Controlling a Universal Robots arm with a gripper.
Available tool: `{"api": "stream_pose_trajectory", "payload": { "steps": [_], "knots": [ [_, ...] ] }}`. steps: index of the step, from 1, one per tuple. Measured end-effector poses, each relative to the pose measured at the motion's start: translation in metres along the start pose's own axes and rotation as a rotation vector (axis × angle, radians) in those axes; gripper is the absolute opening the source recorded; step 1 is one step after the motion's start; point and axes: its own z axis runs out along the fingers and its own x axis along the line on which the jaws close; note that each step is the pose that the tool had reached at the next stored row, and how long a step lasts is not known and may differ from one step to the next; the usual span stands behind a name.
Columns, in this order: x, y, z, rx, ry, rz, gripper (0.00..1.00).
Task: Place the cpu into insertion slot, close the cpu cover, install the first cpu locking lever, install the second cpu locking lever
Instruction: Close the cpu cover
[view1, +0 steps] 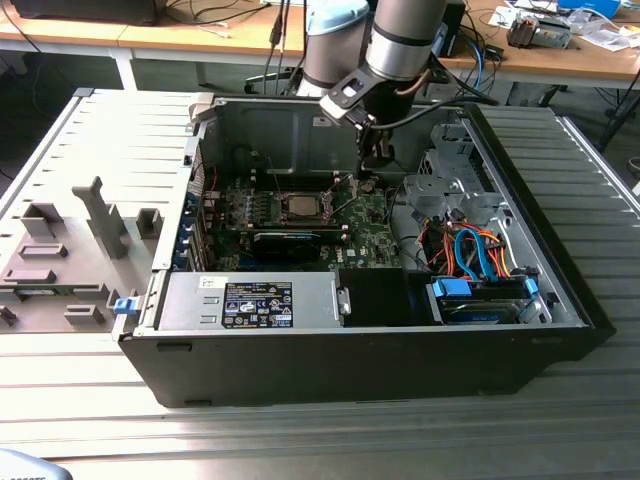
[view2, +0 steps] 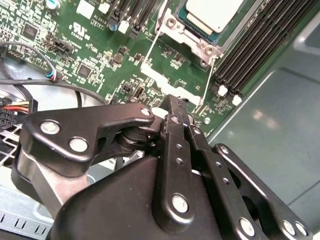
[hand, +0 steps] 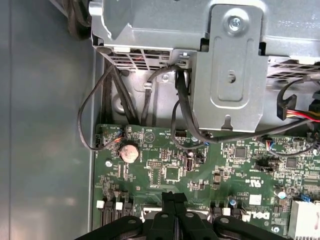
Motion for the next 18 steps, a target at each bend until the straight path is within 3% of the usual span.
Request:
{"api": "stream_pose_trajectory", "payload": {
  "steps": [5,10,18],
  "knots": [
    [0.0010,0.0057,0.0041,0.0005,0.0002,-0.001,0.11],
    [0.0010,0.0063,0.0090,-0.0006,0.0143,-0.005,0.11],
    [0.0010,0.0068,0.0169,-0.0009,0.0225,-0.081,0.11]
  ]
}}
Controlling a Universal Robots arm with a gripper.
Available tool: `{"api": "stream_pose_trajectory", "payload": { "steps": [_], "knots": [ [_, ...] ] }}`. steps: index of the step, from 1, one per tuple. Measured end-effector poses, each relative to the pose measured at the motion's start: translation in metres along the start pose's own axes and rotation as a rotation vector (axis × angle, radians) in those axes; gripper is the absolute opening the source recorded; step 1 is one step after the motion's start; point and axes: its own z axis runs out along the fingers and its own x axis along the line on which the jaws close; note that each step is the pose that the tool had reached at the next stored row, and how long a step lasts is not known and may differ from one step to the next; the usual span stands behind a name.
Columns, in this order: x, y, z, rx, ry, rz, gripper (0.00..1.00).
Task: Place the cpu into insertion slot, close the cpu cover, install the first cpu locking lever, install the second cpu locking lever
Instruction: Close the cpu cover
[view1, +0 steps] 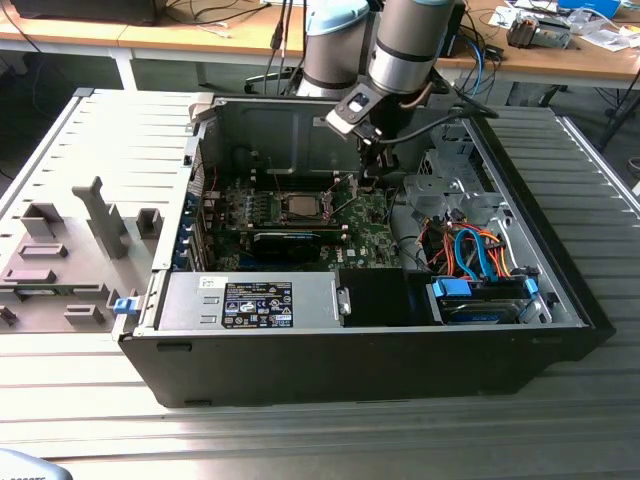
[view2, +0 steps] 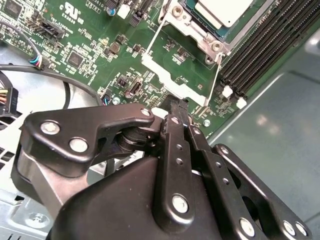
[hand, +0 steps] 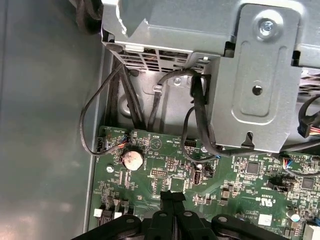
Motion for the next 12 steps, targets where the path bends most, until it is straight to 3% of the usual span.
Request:
{"api": "stream_pose_trajectory", "payload": {
  "steps": [5,12],
  "knots": [
    [-0.0001,0.0002,0.0030,-0.0007,0.0061,-0.013,0.11],
    [-0.0001,-0.0001,0.0047,-0.0007,0.0063,-0.013,0.11]
  ]
}}
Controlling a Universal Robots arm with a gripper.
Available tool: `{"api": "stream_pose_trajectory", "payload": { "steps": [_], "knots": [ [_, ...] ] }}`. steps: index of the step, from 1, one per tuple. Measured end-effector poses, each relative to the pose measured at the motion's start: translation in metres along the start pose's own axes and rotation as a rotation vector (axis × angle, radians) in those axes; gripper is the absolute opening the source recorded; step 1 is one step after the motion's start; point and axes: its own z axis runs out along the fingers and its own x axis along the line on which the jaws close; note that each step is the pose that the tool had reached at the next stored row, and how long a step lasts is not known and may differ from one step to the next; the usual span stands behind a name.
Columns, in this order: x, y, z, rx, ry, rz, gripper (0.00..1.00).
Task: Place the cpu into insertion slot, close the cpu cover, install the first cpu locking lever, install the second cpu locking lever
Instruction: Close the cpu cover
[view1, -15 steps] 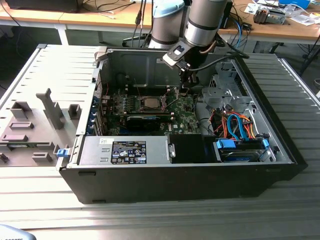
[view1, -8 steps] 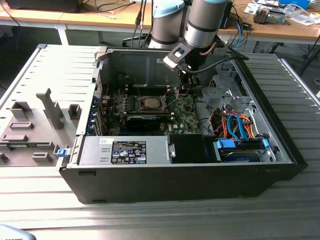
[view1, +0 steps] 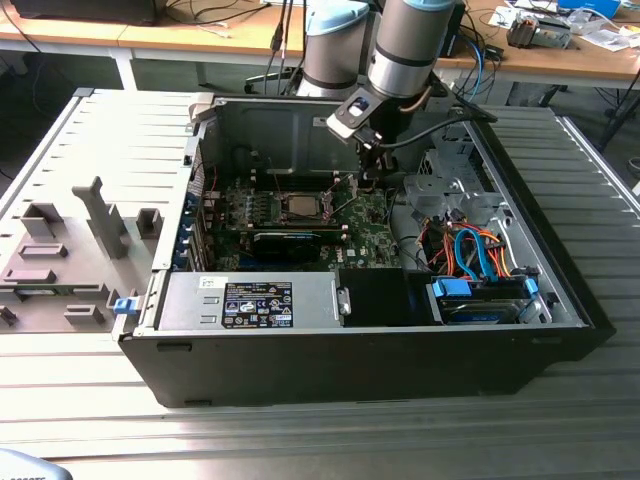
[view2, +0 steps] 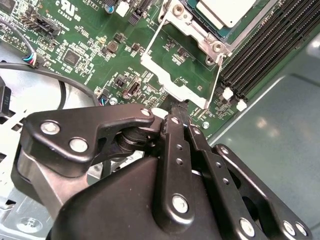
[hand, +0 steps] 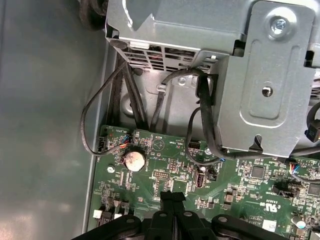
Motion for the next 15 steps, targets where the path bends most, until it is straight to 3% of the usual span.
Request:
{"api": "stream_pose_trajectory", "payload": {
  "steps": [10,15],
  "knots": [
    [0.0007,-0.0042,0.0005,-0.0003,0.0018,0.000,0.11],
    [0.0015,-0.0094,0.0009,-0.0023,0.0019,0.000,0.11]
  ]
}}
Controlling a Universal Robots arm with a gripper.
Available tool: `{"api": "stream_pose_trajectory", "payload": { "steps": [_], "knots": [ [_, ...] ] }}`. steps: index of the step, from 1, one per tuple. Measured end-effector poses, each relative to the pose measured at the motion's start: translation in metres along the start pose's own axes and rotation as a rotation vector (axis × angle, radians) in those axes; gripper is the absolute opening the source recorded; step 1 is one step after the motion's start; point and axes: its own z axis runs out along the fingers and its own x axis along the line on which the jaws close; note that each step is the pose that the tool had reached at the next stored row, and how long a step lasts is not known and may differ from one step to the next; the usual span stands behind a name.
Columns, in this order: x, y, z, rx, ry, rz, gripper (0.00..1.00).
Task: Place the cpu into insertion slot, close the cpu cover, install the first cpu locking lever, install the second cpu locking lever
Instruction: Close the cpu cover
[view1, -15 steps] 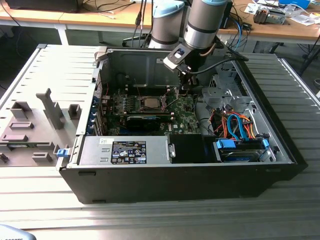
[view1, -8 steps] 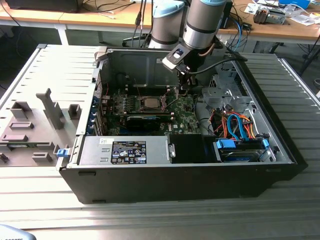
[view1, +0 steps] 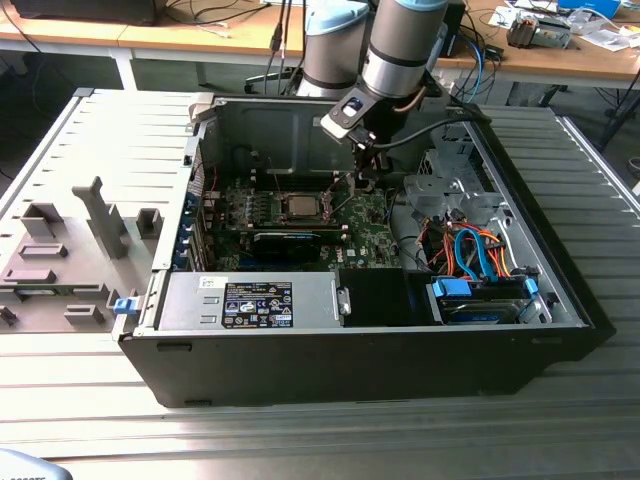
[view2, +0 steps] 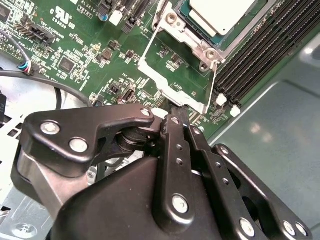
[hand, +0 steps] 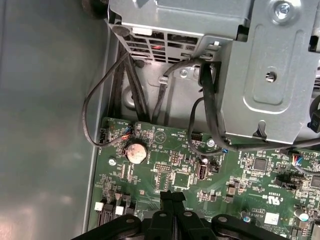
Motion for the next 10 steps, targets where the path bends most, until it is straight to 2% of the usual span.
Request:
{"api": "stream_pose_trajectory", "payload": {
  "steps": [10],
  "knots": [
    [0.0022,-0.0137,0.0010,-0.0042,-0.0005,0.000,0.11]
  ]
}}
